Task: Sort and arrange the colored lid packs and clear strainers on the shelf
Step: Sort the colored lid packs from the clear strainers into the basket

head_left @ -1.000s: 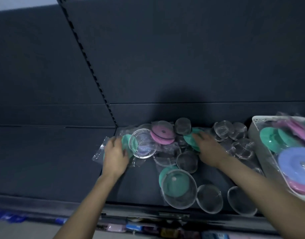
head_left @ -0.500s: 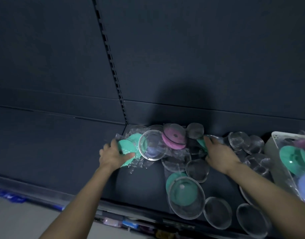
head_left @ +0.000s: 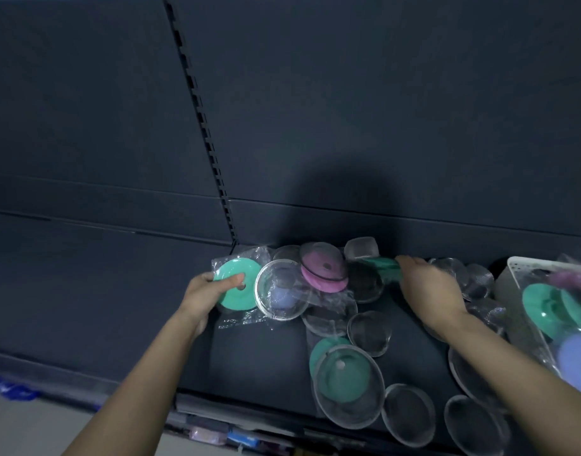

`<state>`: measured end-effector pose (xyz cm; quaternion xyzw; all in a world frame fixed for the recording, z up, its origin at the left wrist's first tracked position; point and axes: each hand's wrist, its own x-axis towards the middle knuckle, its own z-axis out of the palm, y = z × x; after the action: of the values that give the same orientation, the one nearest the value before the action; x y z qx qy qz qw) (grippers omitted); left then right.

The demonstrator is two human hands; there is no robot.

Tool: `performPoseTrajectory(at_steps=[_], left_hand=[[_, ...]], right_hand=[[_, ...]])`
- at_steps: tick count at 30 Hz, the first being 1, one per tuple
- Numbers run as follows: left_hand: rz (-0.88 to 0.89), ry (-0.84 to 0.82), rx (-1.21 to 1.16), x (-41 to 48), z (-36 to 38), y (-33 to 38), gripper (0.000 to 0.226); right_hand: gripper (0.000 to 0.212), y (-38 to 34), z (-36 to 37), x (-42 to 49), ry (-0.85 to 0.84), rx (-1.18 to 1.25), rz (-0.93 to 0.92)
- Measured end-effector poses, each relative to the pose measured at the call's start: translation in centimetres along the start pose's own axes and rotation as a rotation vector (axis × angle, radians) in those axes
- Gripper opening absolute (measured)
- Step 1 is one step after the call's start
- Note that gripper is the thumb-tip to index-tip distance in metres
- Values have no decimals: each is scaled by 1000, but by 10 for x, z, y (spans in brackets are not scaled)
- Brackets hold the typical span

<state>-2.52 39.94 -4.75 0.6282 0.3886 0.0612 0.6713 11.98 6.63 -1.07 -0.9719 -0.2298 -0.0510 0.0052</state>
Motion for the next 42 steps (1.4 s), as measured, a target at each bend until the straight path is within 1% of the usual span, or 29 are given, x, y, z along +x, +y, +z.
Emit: performPoseTrajectory(at_steps=[2, 3, 6, 9, 10, 14, 16, 18, 19, 21, 22, 24, 26, 28, 30, 32, 35, 38, 42], left_hand=[[29, -29, -4, -2, 8, -1, 41], [49, -47, 11, -1, 10, -2, 44], [65, -107, 132, 3, 12, -4, 64], [54, -74, 187, 7, 9, -5, 85], [53, -69, 170, 5, 10, -4, 86], [2, -78, 119, -1, 10, -4, 57], [5, -47, 76, -4, 9, -5, 58], [23, -20, -2, -7, 8, -2, 61], [40, -8, -44, -9, 8, 0, 56], [96, 3, -97, -17, 11, 7, 38], [130, 16, -106, -20, 13, 11, 34], [217, 86, -95, -27, 19, 17, 40], [334, 212, -70, -35, 24, 26, 44], [451, 344, -29, -43, 31, 37, 43], [533, 384, -8, -50, 37, 48, 43], [571, 330, -3, -58, 47, 57, 44], [564, 220, 13, -71, 72, 63, 47], [563, 135, 35, -86, 100, 64, 45], [576, 16, 68, -108, 134, 63, 47]], right_hand=[[24, -1, -5, -3, 11, 2, 6], [21, -1, -7, -5, 24, 13, 7], [14, 1, -7, -8, 66, 40, 18], [13, 5, -5, -10, 103, 86, 19], [13, 5, -5, -10, 114, 108, 26], [7, 6, -9, -15, 188, 213, 70], [3, 5, -12, -16, 226, 269, 90], [7, 4, -13, -17, 231, 326, 115], [10, 4, -14, -17, 228, 347, 121], [14, 1, -17, -19, 228, 382, 129], [15, 0, -18, -20, 233, 401, 132], [16, -3, -22, -24, 254, 447, 145], [15, -5, -27, -26, 276, 496, 168], [12, -7, -33, -28, 291, 531, 189], [11, -7, -39, -32, 306, 558, 212], [14, -7, -45, -37, 331, 584, 227], [13, -6, -56, -47, 373, 621, 224], [19, -2, -71, -59, 382, 649, 205], [26, 15, -86, -72, 487, 600, 164]])
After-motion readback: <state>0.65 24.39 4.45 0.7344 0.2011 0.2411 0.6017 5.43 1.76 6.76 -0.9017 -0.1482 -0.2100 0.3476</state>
